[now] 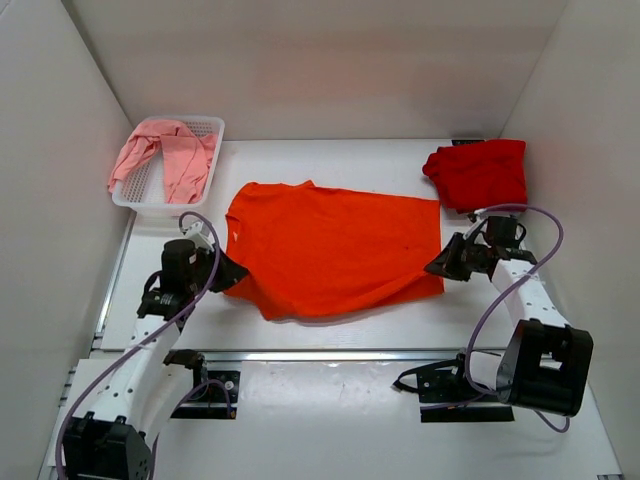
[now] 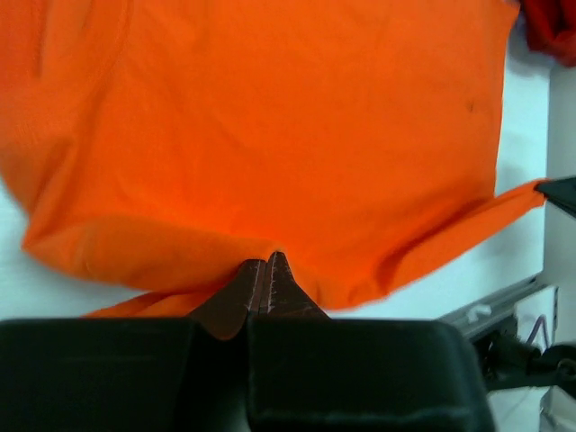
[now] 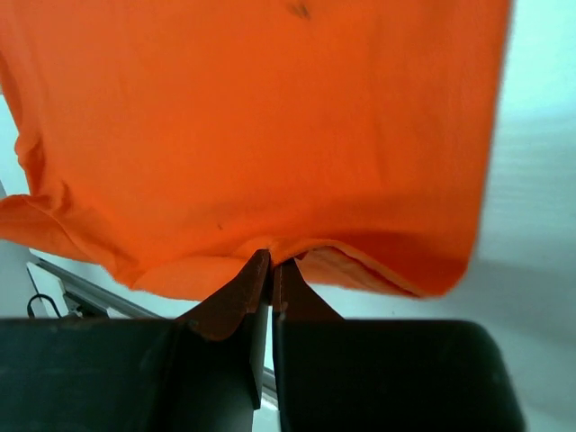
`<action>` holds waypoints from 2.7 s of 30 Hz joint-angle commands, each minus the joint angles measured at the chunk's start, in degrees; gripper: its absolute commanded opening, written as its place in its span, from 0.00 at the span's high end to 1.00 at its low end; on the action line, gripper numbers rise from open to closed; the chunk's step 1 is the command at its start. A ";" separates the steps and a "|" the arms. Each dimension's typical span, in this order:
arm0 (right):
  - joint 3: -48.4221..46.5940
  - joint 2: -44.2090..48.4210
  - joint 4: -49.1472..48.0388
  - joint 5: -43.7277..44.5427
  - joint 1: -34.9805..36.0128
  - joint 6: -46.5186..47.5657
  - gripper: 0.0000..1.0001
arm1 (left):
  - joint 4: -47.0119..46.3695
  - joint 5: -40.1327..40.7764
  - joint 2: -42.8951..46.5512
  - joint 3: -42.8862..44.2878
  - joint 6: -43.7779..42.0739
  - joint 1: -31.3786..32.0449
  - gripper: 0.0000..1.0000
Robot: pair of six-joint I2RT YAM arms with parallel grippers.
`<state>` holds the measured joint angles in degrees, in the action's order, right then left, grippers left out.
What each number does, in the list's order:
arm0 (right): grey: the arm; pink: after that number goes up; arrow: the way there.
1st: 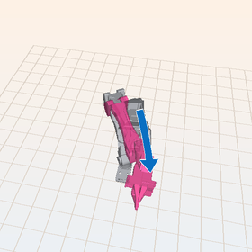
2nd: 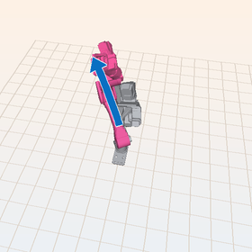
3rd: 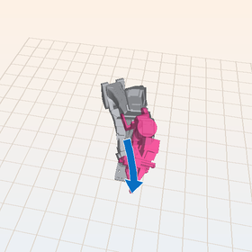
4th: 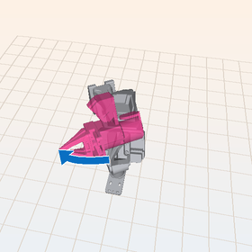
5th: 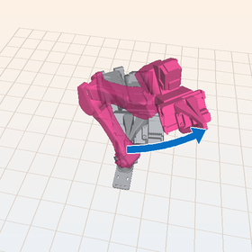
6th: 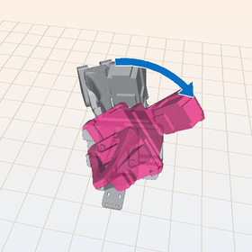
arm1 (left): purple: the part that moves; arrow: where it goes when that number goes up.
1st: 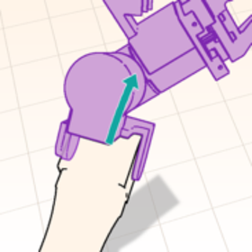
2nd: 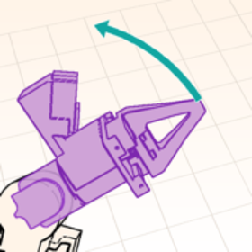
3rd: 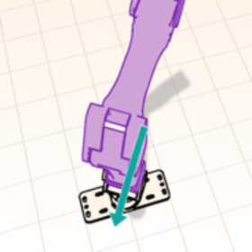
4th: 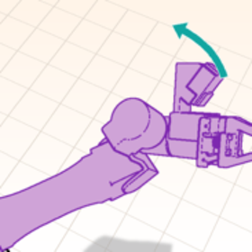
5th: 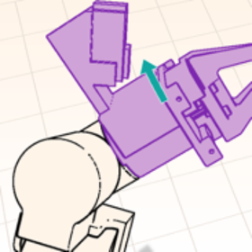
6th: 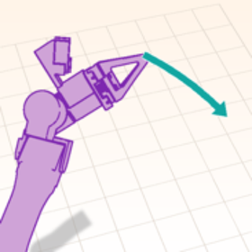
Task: Fold and stack the t-shirts
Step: Flatten out the tshirt
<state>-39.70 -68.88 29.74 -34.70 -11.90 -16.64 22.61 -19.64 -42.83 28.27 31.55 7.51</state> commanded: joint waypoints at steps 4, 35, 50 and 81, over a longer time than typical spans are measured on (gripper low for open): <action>-12.22 -7.03 -10.92 0.33 3.46 -1.20 0.99 | -14.41 0.48 -12.86 8.61 2.56 -4.77 1.00; -19.39 -17.01 -10.15 -4.16 -2.34 0.73 1.00 | -16.21 -4.81 -10.02 7.35 4.67 -6.10 1.00; -3.27 -8.63 -7.95 -2.57 -1.81 0.47 1.00 | -8.02 -4.44 -0.77 -2.34 6.06 -4.78 1.00; -86.87 -44.59 4.19 -7.23 -4.45 -1.38 1.00 | -13.73 -10.33 -49.82 77.83 5.37 -16.74 1.00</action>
<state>-132.14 -113.12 31.31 -42.44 -13.89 -18.90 10.35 -30.74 -98.67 112.86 38.54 -8.14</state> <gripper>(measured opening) 0.009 0.017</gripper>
